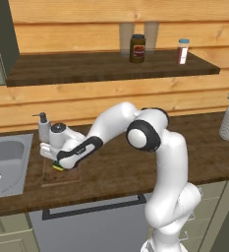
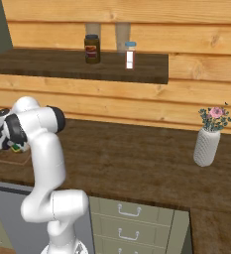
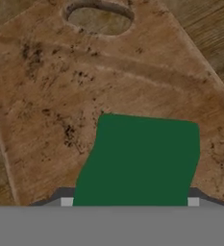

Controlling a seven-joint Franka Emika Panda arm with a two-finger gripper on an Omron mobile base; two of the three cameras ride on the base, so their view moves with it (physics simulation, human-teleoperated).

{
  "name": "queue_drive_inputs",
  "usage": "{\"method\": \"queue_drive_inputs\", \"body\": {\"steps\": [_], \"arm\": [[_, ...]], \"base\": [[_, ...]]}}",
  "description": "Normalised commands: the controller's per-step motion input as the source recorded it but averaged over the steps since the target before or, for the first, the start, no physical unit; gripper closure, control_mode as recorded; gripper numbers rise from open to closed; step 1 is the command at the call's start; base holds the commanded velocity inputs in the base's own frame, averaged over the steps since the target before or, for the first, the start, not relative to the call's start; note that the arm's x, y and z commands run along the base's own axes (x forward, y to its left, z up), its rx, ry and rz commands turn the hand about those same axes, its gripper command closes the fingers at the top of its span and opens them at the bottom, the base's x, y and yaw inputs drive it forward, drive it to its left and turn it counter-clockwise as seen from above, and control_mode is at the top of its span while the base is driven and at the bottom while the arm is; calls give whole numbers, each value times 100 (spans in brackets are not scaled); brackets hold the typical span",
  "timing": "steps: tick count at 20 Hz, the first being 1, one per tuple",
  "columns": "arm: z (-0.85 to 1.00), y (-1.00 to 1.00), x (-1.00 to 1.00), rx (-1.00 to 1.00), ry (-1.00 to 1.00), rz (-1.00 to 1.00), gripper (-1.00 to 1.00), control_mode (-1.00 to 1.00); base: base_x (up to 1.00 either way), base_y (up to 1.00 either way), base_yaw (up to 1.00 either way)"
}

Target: Pick up the sponge from the counter and clean the cutting board by briefly scrubbing or pressing down on the cutting board. Once finished, release the sponge.

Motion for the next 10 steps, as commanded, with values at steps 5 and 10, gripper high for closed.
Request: {"method": "queue_drive_inputs", "body": {"steps": [5,10], "arm": [[-24,-63,57,0,0,0,100,-100],[-30,-80,50,4,0,0,100,-100]], "base": [[0,0,0],[0,0,0]]}}
